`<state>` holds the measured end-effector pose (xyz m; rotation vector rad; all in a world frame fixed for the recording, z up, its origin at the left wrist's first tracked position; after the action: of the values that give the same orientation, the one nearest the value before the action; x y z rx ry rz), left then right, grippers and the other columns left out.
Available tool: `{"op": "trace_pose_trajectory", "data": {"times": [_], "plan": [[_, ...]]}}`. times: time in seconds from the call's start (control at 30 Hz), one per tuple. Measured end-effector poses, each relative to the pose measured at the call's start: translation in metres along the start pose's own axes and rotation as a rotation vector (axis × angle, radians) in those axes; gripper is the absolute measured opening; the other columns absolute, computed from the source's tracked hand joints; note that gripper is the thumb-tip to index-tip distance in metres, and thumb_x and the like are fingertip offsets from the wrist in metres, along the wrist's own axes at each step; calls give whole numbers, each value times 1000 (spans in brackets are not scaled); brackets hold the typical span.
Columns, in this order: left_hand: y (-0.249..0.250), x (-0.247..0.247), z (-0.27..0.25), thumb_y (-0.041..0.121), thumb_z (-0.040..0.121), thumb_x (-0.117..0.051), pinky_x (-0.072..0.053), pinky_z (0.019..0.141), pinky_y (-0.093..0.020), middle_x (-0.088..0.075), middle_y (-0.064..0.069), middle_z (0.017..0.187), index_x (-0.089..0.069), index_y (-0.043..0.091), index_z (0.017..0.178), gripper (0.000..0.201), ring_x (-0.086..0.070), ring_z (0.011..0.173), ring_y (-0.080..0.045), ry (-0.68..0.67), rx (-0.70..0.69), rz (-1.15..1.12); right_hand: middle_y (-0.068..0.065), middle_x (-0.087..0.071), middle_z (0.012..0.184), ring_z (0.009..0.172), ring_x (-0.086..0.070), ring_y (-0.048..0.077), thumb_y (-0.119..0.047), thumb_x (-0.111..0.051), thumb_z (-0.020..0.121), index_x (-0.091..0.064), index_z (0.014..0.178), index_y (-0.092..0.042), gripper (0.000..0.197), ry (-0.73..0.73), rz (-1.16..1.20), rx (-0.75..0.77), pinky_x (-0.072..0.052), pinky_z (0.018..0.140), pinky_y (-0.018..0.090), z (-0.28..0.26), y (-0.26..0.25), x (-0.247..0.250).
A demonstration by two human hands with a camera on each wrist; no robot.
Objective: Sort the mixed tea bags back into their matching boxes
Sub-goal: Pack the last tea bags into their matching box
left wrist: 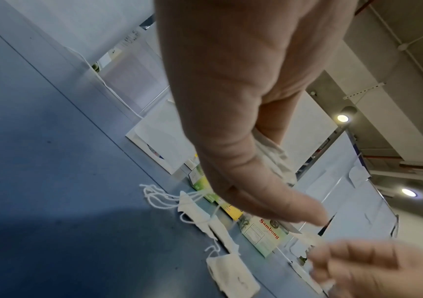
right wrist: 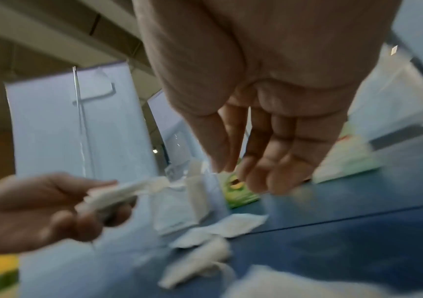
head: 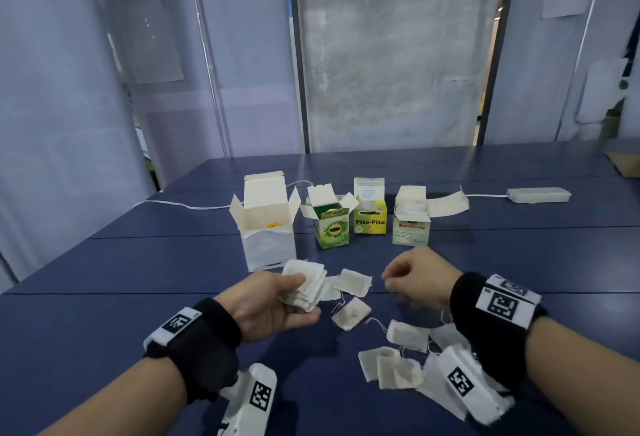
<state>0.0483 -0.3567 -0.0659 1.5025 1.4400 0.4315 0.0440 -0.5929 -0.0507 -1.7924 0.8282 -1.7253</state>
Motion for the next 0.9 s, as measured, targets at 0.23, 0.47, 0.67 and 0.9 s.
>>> {"op": "trace_pose_trajectory", "data": {"times": [0.23,0.47,0.67,0.9], "plan": [[12,-39,23,10,99,-43,-58,67,-43,-65,-19,93,-56,-5,99,19,-62,84,-30,-8,-47,-120,-5,-62,105,94,-57,10,-26,-72,78,-58,124,-18,48,-236,-563,-96,-45,78,19,-30,75,39],[7,-67,40,11,99,-45,-60,68,-43,-66,-19,98,-56,-5,102,20,-67,80,-30,-56,-44,-135,-17,-51,82,81,-51,8,-29,-76,72,-62,105,-26,36,-273,-549,-43,-42,66,19,-45,93,40],[1,-73,42,11,99,-45,-59,72,-45,-71,-20,94,-58,-6,105,22,-72,75,-32,-84,-42,-106,-14,-55,81,71,-52,5,-26,-78,69,-53,83,-29,29,-229,-440,-64,-42,58,16,-48,95,42],[-11,-81,41,15,99,-45,-61,63,-41,-58,-23,107,-54,-6,113,27,-62,85,-33,-66,15,53,3,-62,66,57,-56,14,-2,-66,81,-65,84,-13,12,-113,98,-66,-49,54,25,-47,83,39]]}}
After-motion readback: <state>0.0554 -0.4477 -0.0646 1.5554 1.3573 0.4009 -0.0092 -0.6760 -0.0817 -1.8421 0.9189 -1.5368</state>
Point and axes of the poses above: each hand's wrist, its own z-axis towards the middle knuckle, its own x-axis out of the back of the hand, y = z × x, the point moved 4 cm from there along z, towards the middle knuckle
